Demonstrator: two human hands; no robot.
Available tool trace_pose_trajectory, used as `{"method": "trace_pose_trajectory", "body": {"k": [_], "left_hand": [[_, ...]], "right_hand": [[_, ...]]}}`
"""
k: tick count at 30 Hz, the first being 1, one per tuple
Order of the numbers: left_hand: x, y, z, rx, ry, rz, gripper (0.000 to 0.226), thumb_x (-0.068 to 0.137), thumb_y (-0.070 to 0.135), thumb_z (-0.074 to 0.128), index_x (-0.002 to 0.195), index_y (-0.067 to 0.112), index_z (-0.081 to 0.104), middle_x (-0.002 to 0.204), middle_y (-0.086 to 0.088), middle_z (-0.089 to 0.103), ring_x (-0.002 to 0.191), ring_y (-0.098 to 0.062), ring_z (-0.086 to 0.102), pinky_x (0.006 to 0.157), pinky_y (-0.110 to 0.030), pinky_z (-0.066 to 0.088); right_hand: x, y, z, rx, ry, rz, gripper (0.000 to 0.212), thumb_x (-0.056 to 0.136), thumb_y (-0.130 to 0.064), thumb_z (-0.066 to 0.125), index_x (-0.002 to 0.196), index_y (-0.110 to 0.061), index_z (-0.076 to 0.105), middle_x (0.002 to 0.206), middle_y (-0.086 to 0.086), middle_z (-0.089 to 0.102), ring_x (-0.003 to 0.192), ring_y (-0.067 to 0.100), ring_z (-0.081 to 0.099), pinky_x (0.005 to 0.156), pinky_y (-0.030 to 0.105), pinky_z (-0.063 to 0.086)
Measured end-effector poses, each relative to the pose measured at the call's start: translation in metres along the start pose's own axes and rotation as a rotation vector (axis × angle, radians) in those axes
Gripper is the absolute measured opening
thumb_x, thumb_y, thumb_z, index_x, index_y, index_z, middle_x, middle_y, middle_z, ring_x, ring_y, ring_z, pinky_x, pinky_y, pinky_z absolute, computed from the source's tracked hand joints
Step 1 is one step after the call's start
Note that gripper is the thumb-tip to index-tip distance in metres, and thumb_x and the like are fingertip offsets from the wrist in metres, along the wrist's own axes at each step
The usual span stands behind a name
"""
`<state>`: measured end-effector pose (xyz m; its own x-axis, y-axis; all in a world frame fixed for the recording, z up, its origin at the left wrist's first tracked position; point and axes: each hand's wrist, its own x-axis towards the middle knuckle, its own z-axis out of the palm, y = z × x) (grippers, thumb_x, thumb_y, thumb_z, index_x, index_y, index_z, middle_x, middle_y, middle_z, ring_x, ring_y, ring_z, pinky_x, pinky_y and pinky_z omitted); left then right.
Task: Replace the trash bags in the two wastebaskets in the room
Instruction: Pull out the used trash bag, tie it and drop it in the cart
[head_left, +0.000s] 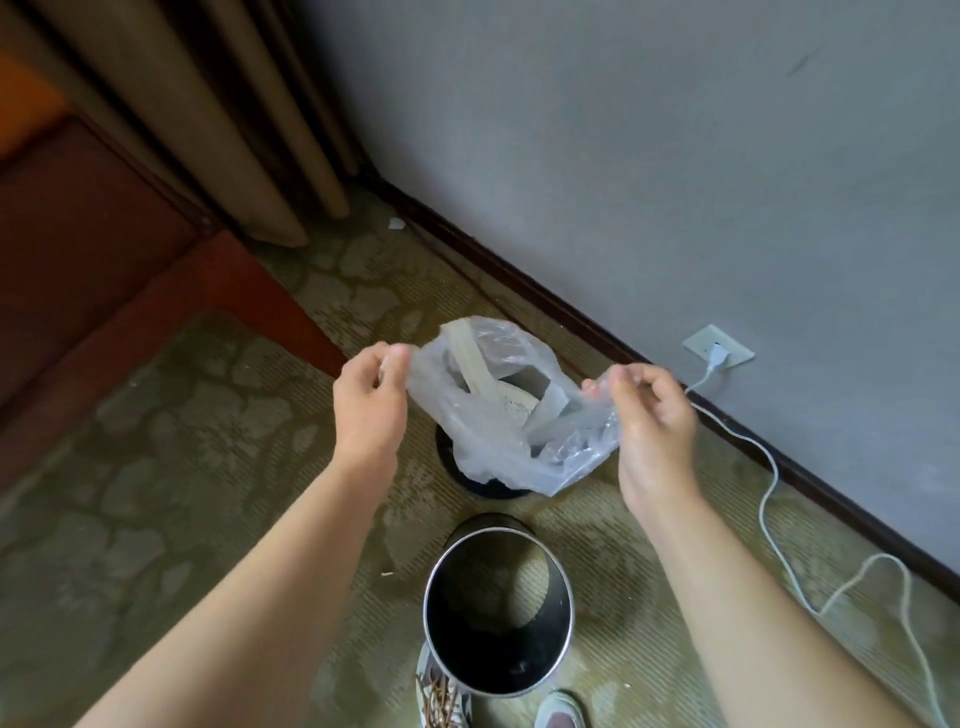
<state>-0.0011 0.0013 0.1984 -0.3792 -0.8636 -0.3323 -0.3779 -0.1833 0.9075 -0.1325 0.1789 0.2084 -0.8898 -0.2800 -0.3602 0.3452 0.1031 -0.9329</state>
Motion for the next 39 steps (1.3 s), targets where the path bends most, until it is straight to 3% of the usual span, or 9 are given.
{"method": "trace_pose_trajectory", "body": {"k": [5,9,13,19,22,25,29,33,39], "left_hand": [[-0.031,0.051,0.009,-0.272,-0.09,-0.019,0.018,0.091,0.046,0.047,0.079,0.034,0.054,0.101,-0.019,0.056,0.1,-0.04,0.056,0.091,-0.054,0.047],[-0.066,0.107,0.016,-0.338,-0.084,0.077,0.023,0.097,0.026,0.045,0.074,0.026,0.049,0.079,-0.004,0.042,0.072,-0.03,0.051,0.069,-0.031,0.052],[-0.099,0.159,0.005,-0.427,-0.28,0.113,0.017,0.09,0.033,0.048,0.084,0.017,0.048,0.078,-0.007,0.039,0.066,-0.023,0.043,0.073,-0.044,0.051],[-0.135,0.22,-0.019,-0.174,-0.375,0.372,0.03,0.093,0.003,0.048,0.113,0.017,0.066,0.091,-0.005,0.068,0.082,-0.019,0.061,0.075,-0.037,0.052],[-0.157,0.239,-0.023,-0.067,-0.335,0.51,0.04,0.088,0.002,0.063,0.121,0.025,0.059,0.064,0.001,0.056,0.06,-0.01,0.049,0.057,-0.023,0.043],[-0.173,0.257,-0.024,-0.11,-0.314,0.486,0.026,0.08,0.007,0.076,0.091,0.018,0.055,0.062,0.0,0.061,0.055,-0.009,0.054,0.055,-0.02,0.043],[-0.18,0.273,-0.026,-0.082,-0.2,0.566,0.018,0.074,0.014,0.082,0.075,0.012,0.064,0.073,-0.008,0.071,0.068,-0.021,0.069,0.064,-0.031,0.056],[-0.187,0.279,-0.026,-0.085,-0.14,0.608,0.005,0.079,0.015,0.078,0.078,0.013,0.074,0.069,0.002,0.071,0.064,-0.012,0.065,0.062,-0.028,0.053],[-0.193,0.287,-0.038,0.073,-0.309,0.651,0.018,0.083,0.012,0.073,0.093,0.026,0.076,0.078,0.013,0.07,0.072,-0.007,0.065,0.067,-0.024,0.051]], "right_hand": [[-0.028,-0.048,0.003,0.028,-0.066,0.027,0.006,0.09,-0.018,0.066,0.089,-0.015,0.071,0.083,-0.004,0.073,0.089,0.016,0.068,0.089,0.037,0.054],[-0.055,-0.095,0.007,0.082,-0.267,0.021,0.019,0.09,-0.009,0.064,0.103,-0.019,0.073,0.108,-0.001,0.075,0.108,0.012,0.068,0.093,0.025,0.052],[-0.076,-0.154,0.008,-0.066,-0.412,-0.181,0.025,0.093,-0.011,0.063,0.102,-0.033,0.073,0.111,-0.011,0.074,0.112,0.001,0.064,0.093,0.015,0.048],[-0.095,-0.231,0.013,-0.014,-0.296,-0.365,0.026,0.091,-0.011,0.065,0.1,-0.035,0.068,0.076,-0.005,0.071,0.073,0.01,0.067,0.073,0.02,0.052],[-0.108,-0.258,0.018,0.063,-0.189,-0.314,0.013,0.084,-0.011,0.073,0.082,-0.024,0.068,0.067,-0.004,0.071,0.065,0.01,0.064,0.069,0.029,0.051],[-0.125,-0.278,0.021,-0.004,-0.267,-0.185,0.014,0.082,-0.017,0.075,0.069,-0.02,0.075,0.07,-0.003,0.075,0.071,0.009,0.07,0.075,0.032,0.058],[-0.137,-0.289,0.009,0.121,-0.546,0.099,0.033,0.096,-0.032,0.053,0.091,-0.013,0.079,0.095,0.015,0.076,0.097,0.032,0.071,0.092,0.047,0.054],[-0.145,-0.287,-0.003,0.288,-0.776,0.134,0.036,0.094,-0.024,0.053,0.119,-0.002,0.067,0.116,0.021,0.068,0.11,0.029,0.066,0.097,0.037,0.052],[-0.154,-0.295,-0.01,0.251,-0.721,0.128,0.02,0.087,-0.014,0.063,0.102,-0.005,0.073,0.097,0.015,0.074,0.091,0.026,0.071,0.076,0.032,0.058]]}}
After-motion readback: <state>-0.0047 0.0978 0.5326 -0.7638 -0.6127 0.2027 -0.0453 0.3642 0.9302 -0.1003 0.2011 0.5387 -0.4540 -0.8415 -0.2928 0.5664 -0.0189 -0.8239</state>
